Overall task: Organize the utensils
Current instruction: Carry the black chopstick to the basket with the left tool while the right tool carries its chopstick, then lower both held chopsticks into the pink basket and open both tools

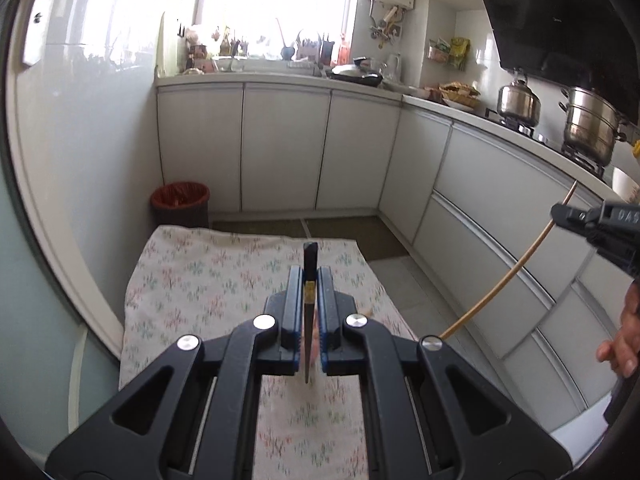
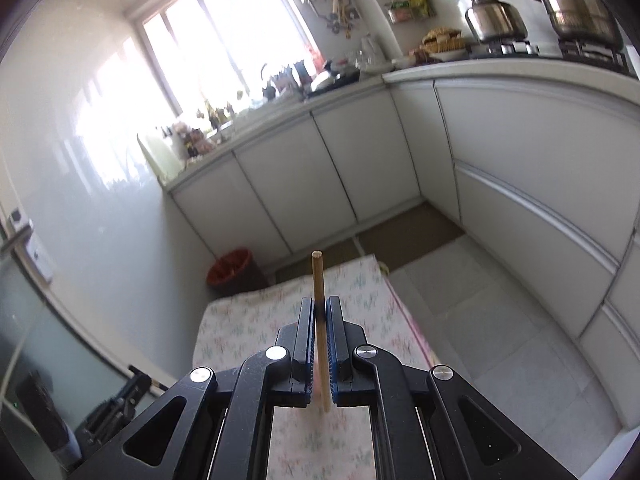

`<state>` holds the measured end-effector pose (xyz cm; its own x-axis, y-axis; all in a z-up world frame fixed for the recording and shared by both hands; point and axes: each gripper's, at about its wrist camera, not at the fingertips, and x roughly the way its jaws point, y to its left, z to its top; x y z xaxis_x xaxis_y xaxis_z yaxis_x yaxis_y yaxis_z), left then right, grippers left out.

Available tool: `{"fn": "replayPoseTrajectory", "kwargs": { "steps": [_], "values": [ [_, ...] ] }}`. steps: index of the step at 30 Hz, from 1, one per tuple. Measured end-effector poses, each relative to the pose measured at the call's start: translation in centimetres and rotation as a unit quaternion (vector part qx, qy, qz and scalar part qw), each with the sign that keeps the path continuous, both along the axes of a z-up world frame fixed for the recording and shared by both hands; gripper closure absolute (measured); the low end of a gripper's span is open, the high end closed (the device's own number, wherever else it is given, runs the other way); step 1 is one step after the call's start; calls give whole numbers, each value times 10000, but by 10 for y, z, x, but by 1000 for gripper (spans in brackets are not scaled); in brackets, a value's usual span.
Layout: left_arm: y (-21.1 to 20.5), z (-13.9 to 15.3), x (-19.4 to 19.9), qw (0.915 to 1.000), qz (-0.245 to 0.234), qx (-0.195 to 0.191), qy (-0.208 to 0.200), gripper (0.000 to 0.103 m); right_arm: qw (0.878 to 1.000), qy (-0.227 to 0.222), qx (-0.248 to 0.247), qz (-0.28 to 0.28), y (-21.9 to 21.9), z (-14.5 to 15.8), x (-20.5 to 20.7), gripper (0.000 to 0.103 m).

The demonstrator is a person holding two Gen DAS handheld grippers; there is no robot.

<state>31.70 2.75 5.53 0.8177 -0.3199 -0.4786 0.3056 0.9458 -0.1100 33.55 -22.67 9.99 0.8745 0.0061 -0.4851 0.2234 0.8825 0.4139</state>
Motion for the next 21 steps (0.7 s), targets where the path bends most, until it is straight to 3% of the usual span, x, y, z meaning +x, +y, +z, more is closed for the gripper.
{"fn": "replayPoseTrajectory", "kwargs": {
  "steps": [7, 15, 21],
  "values": [
    [-15, -12, 48, 9999, 87, 49, -69, 95, 9998, -192, 68, -40, -2, 7, 61, 97],
    [-17, -55, 91, 9995, 193, -148, 218, 95, 9998, -61, 0, 164, 28, -38, 131, 97],
    [-8, -79, 96, 9980, 212, -388, 444, 85, 9992, 27, -111, 372, 57, -70, 163, 97]
  ]
}}
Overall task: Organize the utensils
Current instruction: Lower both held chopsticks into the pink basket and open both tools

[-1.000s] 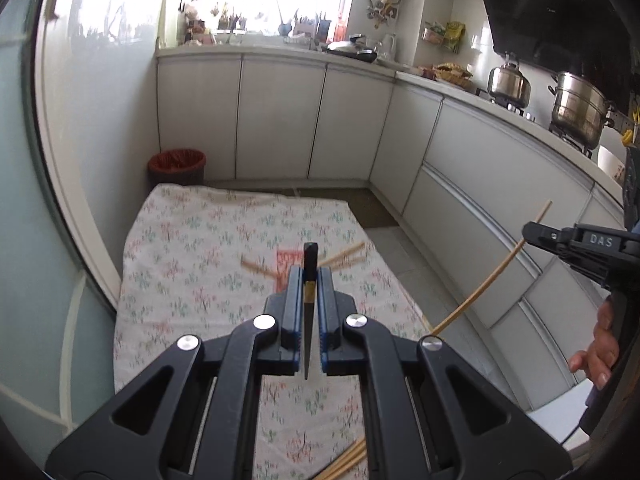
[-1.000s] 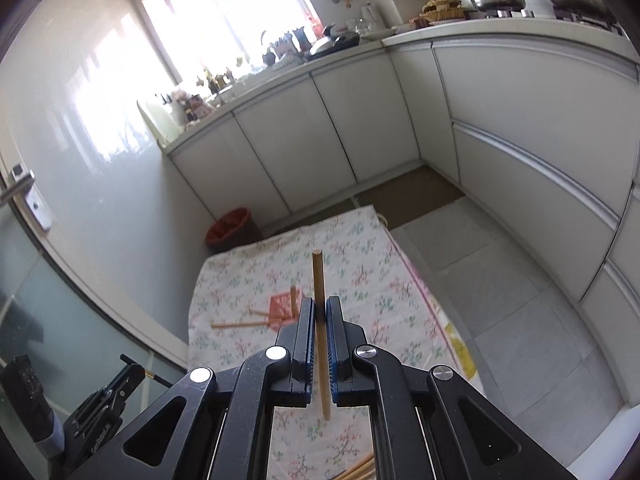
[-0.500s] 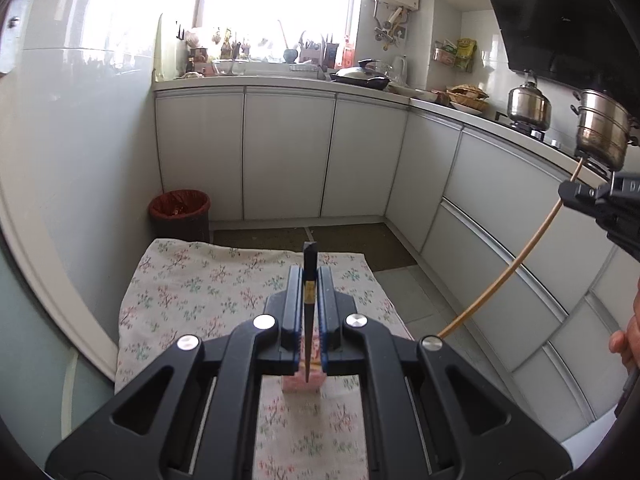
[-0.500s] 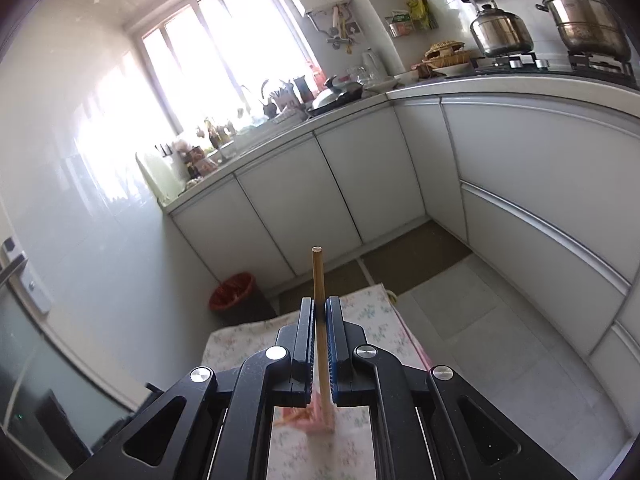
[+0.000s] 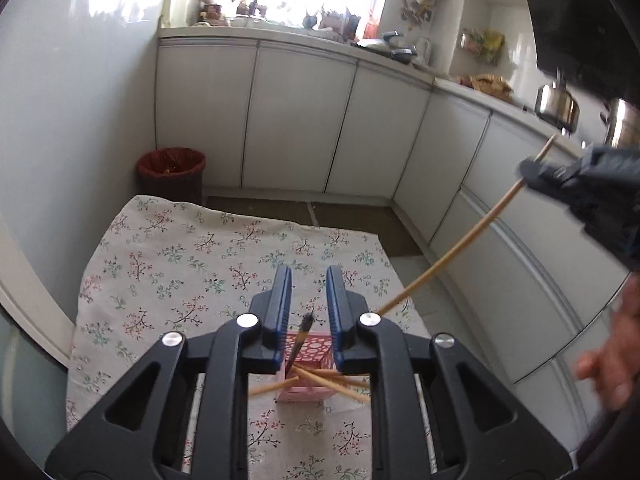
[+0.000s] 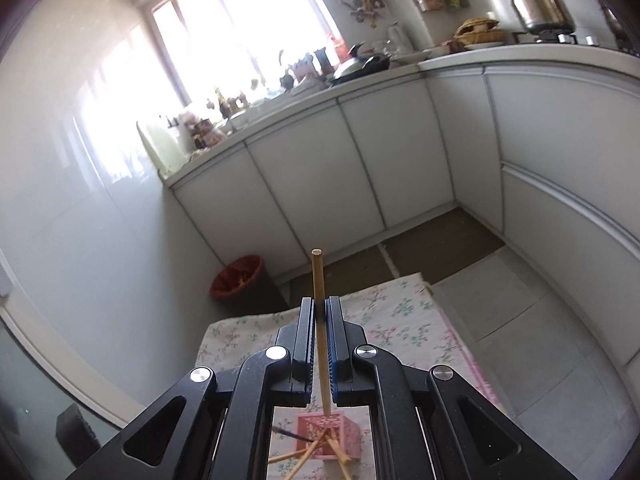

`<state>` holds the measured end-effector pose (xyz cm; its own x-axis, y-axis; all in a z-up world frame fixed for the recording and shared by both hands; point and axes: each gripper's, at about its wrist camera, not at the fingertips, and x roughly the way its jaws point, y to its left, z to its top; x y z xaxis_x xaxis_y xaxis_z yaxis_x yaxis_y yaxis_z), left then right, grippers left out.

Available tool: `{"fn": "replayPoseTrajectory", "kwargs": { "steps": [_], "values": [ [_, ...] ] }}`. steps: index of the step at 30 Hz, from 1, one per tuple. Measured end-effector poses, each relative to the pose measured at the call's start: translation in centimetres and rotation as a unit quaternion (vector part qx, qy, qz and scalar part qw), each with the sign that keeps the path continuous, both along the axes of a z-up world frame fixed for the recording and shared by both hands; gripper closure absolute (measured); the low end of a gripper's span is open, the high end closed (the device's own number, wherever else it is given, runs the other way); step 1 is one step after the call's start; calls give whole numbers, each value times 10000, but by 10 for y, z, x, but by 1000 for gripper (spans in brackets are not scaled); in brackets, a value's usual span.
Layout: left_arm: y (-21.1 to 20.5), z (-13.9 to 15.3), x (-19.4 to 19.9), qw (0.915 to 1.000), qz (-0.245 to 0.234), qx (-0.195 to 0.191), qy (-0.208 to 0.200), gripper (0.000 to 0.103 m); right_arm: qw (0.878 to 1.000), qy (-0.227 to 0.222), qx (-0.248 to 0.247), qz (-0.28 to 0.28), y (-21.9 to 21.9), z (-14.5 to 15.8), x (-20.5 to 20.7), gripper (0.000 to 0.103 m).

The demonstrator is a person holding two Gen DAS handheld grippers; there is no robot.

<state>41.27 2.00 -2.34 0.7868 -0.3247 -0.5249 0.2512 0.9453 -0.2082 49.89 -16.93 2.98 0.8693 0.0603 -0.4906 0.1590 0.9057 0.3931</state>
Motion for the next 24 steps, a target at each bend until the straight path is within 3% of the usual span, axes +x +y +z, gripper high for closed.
{"fn": "replayPoseTrajectory", "kwargs": {
  "steps": [7, 13, 16, 18, 19, 21, 24],
  "values": [
    [40, 28, -26, 9978, 334, -299, -489, 72, 9992, 161, -275, 228, 36, -26, 17, 97],
    [58, 20, -33, 9976, 538, -264, -351, 68, 9959, 625, -468, 462, 68, -65, 24, 92],
    [62, 18, -39, 9974, 612, -217, -303, 68, 9957, 686, -387, 478, 73, -66, 14, 81],
    [65, 19, -46, 9973, 629, -253, -288, 65, 9965, 575, -475, 382, 74, -58, 0, 55],
    [66, 20, -49, 9972, 644, -269, -273, 63, 9974, 441, -497, 263, 72, -52, -11, 47],
    [67, 23, -60, 9966, 714, -277, -290, 51, 9983, 197, -547, 0, 65, -43, -32, 26],
    [64, 24, -75, 9964, 735, -309, -301, 39, 9977, 67, -646, -198, 56, -36, -63, 16]
  ]
}}
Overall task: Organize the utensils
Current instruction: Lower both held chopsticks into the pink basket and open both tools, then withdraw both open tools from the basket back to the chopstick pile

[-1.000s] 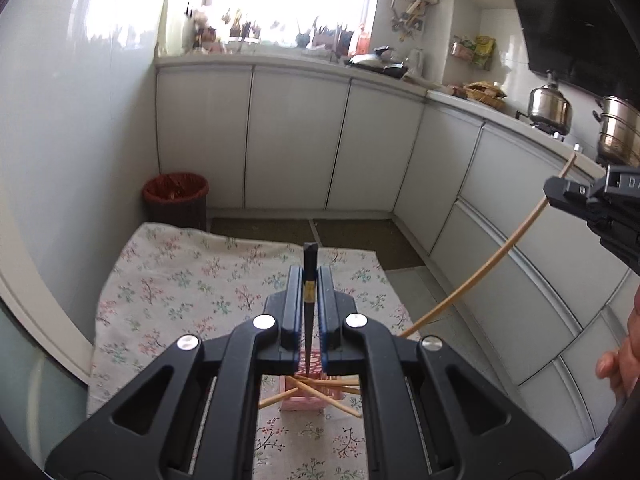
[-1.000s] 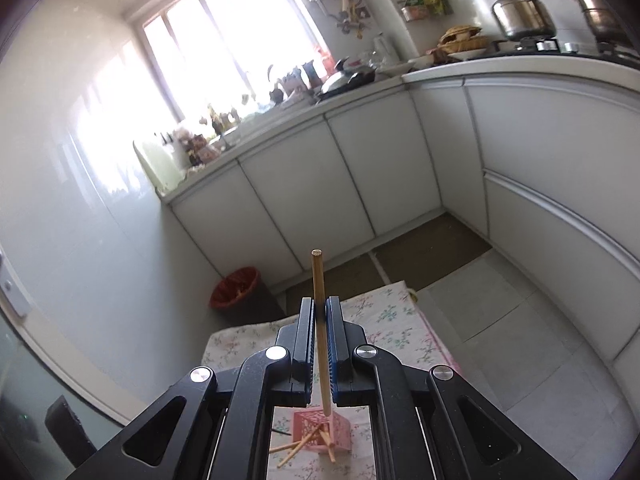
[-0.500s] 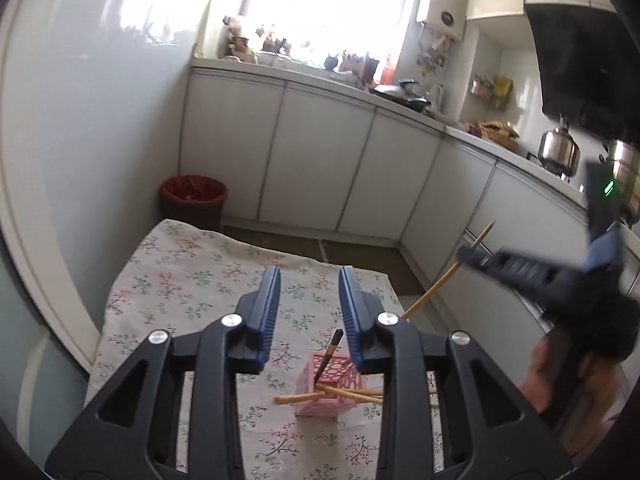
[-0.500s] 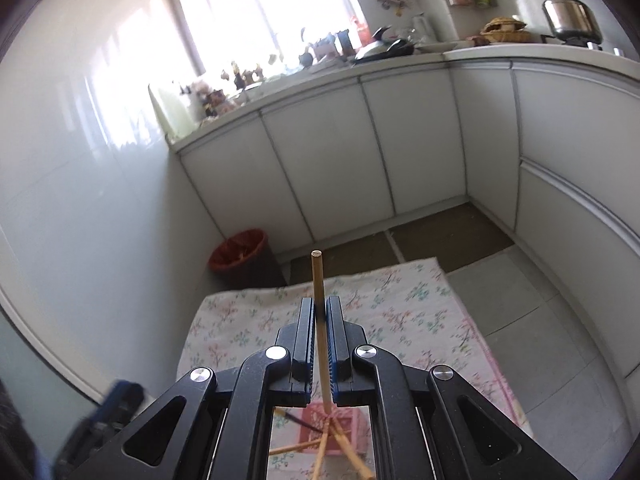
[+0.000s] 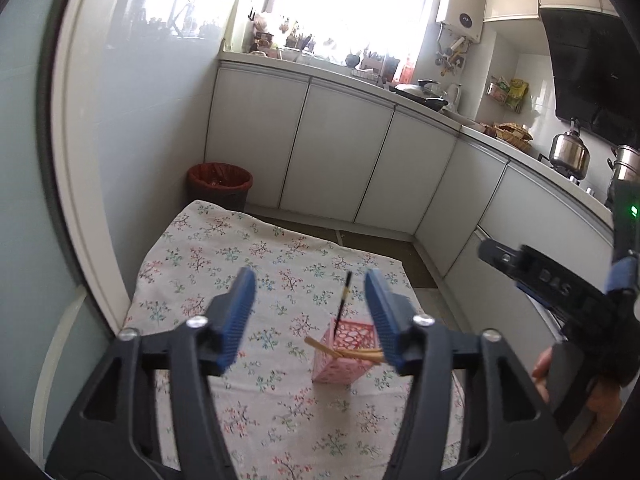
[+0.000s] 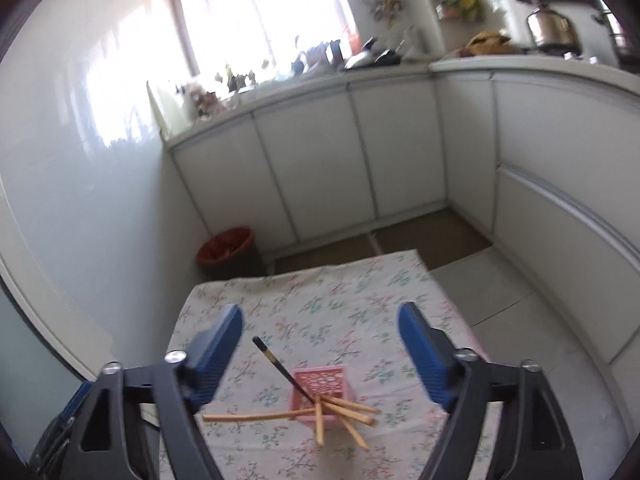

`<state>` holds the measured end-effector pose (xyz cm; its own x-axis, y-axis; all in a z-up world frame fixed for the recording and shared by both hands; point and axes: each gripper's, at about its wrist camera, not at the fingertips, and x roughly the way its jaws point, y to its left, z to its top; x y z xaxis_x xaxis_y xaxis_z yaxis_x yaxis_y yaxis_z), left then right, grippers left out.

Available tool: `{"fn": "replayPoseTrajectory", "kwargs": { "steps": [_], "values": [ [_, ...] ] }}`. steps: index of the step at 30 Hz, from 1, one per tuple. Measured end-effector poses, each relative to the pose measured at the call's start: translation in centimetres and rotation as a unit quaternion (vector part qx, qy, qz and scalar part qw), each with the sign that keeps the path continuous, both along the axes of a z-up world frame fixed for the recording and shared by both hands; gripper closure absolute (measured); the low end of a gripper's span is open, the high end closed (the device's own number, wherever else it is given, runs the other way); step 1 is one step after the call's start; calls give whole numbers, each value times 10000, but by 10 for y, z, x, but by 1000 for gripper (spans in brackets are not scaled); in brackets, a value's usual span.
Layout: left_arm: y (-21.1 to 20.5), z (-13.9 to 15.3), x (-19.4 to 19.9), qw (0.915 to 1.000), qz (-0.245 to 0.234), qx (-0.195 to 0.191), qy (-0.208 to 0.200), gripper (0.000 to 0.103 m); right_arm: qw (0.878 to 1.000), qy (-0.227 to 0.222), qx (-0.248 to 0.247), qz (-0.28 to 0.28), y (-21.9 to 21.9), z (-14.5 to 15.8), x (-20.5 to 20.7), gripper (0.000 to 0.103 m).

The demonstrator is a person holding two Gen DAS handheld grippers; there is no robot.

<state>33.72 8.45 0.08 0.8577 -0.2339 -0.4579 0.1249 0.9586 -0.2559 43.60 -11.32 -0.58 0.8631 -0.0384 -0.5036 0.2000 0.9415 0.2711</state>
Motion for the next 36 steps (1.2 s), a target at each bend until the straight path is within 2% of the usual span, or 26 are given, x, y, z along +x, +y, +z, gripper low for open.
{"fn": "replayPoseTrajectory", "kwargs": {
  "steps": [4, 6, 8, 13, 22, 30, 34, 36],
  "values": [
    [-6, 2, -29, 10000, 34, -8, -68, 26, 9992, 88, -375, -141, -5, -2, -40, 13],
    [-10, 1, -41, 10000, -2, 7, -59, 21, 9980, 82, -584, -238, -6, -6, -60, 8],
    [-16, -2, -54, 10000, -36, 76, -9, 21, 9961, 84, -819, -315, -7, -12, -82, 4],
    [-25, -14, -81, 9994, -129, 256, 167, 20, 9939, 235, -1034, -318, -12, -27, -124, 3],
    [-40, -29, -122, 9975, -333, 536, 322, 17, 9951, 493, -740, -429, -27, -51, -185, 3],
    [-47, -43, -146, 9952, -472, 731, 447, 17, 9929, 540, -827, -666, -32, -68, -233, 3],
    [-58, -60, -152, 9897, -742, 1003, 704, 14, 9929, 702, -614, -744, -42, -92, -257, 3],
    [-65, -73, -147, 9830, -989, 1170, 1016, 12, 9926, 837, -443, -759, -50, -111, -269, 3]
  ]
}}
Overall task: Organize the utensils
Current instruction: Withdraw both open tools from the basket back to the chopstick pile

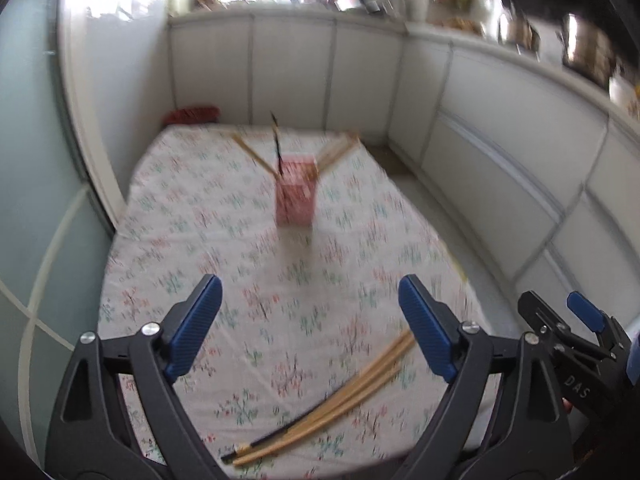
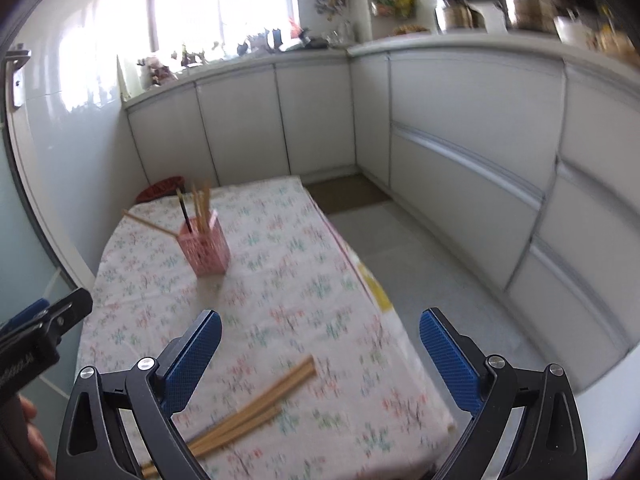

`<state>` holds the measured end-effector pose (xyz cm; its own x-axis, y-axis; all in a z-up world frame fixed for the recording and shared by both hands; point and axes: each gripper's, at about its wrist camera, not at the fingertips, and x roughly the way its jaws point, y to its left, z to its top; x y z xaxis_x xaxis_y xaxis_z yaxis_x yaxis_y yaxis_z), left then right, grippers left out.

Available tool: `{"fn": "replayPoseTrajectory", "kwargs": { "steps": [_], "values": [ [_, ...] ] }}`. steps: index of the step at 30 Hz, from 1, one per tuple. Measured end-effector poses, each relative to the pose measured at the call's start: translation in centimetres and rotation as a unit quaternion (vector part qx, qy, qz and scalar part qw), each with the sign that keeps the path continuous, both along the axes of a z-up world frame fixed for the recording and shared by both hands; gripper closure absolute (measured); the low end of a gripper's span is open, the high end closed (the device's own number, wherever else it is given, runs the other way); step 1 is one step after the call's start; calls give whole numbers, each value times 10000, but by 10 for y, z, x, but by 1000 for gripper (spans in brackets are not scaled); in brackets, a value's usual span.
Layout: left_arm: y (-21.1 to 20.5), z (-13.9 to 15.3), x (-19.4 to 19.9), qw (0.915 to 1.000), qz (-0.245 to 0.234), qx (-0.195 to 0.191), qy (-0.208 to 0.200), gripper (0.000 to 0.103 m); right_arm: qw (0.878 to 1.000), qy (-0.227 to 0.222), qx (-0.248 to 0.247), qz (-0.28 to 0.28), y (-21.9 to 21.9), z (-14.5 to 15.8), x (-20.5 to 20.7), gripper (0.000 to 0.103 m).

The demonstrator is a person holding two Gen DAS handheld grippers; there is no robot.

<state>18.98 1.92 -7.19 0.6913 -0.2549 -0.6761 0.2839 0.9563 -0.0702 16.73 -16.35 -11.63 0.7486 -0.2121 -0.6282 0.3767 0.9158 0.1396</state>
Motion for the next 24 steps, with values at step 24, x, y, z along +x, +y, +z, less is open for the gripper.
{"fn": "replayPoseTrajectory", "kwargs": {
  "steps": [24],
  "values": [
    [-142, -127, 85, 9383, -1513, 1432, 2760, 29, 9794, 1157, 1637, -258, -75, -100, -13, 3]
  ]
}}
